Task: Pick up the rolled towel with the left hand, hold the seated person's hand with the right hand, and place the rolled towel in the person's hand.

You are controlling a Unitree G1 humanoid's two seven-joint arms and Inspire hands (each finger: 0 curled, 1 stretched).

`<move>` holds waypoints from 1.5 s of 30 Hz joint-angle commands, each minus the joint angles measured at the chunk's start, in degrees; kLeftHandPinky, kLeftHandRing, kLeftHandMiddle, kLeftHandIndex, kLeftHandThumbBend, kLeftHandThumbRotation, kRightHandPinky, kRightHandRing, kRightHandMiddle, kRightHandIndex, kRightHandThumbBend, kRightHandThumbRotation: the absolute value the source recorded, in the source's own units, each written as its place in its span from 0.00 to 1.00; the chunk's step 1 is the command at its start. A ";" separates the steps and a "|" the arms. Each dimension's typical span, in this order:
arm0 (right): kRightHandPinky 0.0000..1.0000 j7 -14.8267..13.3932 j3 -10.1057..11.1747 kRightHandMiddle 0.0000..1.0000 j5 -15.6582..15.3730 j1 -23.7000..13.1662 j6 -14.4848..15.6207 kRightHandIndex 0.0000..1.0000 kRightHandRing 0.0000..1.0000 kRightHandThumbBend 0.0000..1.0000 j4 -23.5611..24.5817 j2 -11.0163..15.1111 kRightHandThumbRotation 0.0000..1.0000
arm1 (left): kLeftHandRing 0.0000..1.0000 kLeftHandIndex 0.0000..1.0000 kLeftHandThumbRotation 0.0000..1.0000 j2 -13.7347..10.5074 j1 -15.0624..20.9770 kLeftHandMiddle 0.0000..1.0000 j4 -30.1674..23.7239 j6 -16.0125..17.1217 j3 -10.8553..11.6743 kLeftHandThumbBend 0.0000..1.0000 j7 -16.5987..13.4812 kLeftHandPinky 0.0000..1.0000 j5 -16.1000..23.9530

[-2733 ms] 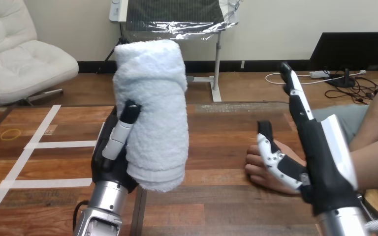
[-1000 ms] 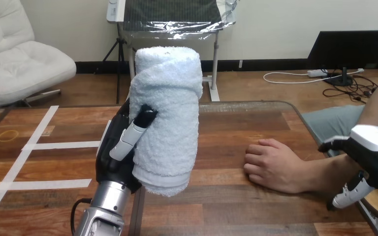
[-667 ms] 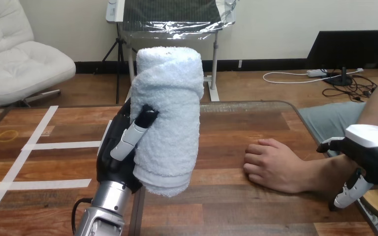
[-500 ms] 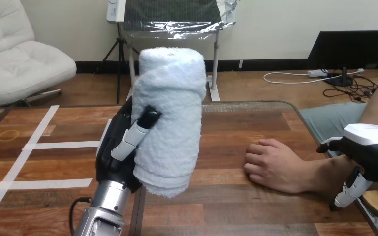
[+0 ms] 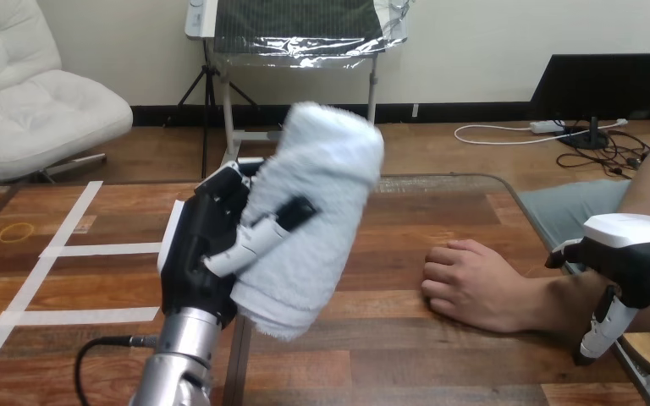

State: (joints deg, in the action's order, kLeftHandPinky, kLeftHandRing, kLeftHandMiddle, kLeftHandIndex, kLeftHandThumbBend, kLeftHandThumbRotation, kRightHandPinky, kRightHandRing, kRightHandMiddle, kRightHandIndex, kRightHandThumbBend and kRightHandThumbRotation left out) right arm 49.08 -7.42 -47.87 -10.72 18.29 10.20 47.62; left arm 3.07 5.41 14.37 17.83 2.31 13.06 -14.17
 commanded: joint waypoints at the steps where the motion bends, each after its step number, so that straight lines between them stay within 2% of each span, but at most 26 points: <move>1: 0.90 -1.07 -1.34 0.92 -1.32 -3.25 -0.68 0.89 0.94 0.78 -2.38 1.23 0.00 | 0.34 0.47 0.18 1.02 6.11 0.38 3.99 3.45 -1.09 0.83 -2.25 0.34 4.22; 5: 0.90 -1.53 -2.09 0.92 -1.96 -3.63 -1.08 0.88 0.93 0.78 -2.87 1.01 0.00 | 0.34 0.46 0.19 0.44 7.75 0.38 7.93 4.40 -0.91 0.84 -3.17 0.32 6.30; 16: 0.89 -3.41 -3.35 0.91 -3.05 -4.16 -3.06 0.87 0.93 0.77 -4.55 1.05 0.00 | 0.33 0.45 0.20 0.27 10.91 0.38 14.43 5.09 -0.44 0.86 -4.27 0.29 8.31; 32: 0.90 -3.78 -5.67 0.91 -5.56 -5.59 -4.42 0.87 0.93 0.73 -7.29 0.67 0.04 | 0.32 0.44 0.21 -0.55 14.18 0.38 20.64 5.04 -1.16 0.84 -6.20 0.28 12.30; 45: 0.90 -4.32 -7.06 0.90 -6.22 -6.24 -4.77 0.86 0.92 0.70 -9.13 0.06 0.06 | 0.32 0.44 0.24 -0.58 15.47 0.38 23.59 6.00 -1.77 0.85 -6.47 0.28 13.40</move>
State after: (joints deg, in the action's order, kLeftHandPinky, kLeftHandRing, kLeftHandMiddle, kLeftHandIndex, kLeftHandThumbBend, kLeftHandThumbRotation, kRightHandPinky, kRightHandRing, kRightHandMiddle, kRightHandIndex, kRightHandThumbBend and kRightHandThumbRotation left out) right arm 45.37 -13.43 -52.79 -13.95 13.62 2.15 47.57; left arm 2.61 15.11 38.15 20.83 0.90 6.69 -1.34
